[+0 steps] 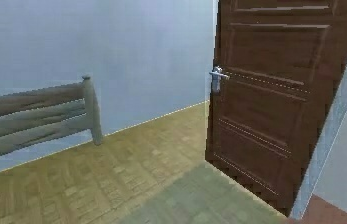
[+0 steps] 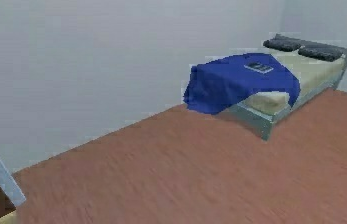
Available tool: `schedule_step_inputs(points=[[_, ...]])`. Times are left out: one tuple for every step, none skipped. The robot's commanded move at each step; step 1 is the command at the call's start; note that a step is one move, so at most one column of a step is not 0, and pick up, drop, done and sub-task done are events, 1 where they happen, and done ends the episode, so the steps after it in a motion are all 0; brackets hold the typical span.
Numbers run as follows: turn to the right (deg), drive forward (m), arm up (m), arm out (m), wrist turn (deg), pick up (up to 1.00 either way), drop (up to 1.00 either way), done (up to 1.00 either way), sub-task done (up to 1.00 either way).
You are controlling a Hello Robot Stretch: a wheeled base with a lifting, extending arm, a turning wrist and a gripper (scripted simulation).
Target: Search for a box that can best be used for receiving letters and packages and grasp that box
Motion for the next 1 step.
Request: schedule_step_inputs(points=[[9.0,0.0,0.0,0.0,0.0,0.0,0.0,0.0,0.0]])
